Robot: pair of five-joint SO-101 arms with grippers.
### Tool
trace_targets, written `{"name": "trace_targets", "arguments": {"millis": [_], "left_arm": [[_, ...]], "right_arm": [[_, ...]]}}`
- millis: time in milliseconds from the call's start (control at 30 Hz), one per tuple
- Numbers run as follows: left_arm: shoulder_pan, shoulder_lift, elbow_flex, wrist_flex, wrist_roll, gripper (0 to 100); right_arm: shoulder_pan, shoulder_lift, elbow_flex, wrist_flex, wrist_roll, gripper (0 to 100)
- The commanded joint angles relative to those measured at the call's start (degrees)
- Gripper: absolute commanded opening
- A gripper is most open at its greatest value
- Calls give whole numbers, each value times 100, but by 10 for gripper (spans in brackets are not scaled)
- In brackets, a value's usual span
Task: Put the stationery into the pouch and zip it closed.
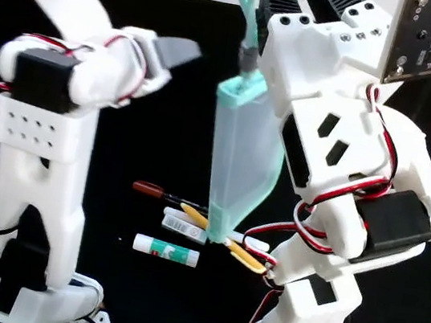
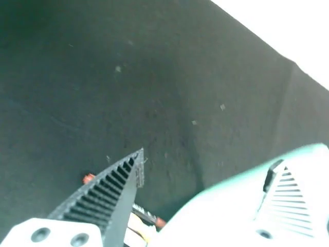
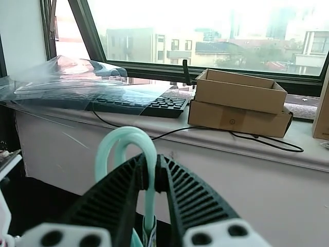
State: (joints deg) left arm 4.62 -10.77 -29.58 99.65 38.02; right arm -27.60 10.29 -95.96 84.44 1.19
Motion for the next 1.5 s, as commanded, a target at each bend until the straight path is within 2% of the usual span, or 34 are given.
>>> {"name": "trace_targets", "arguments": {"millis": [0, 200, 433, 800, 967, 1133, 1467], "left_arm": [[136, -31, -207, 44, 70, 375], [154, -31, -215, 70, 264, 375], [558, -31, -207, 88, 246, 375], [549, -66, 57, 132, 237, 375], [541, -716, 708, 114, 220, 375], [567, -1288, 831, 79, 0, 375], [558, -673, 840, 79, -9, 375]], "right_arm": [[-13, -127, -207, -13, -62, 6], [-40, 180, -242, -31, -62, 6], [-40, 207, -259, -31, -53, 6], [-13, 198, -268, -40, -44, 6], [136, 198, -268, -154, -44, 6], [145, 189, -268, -154, -44, 6], [145, 189, -268, -145, -44, 6]]}}
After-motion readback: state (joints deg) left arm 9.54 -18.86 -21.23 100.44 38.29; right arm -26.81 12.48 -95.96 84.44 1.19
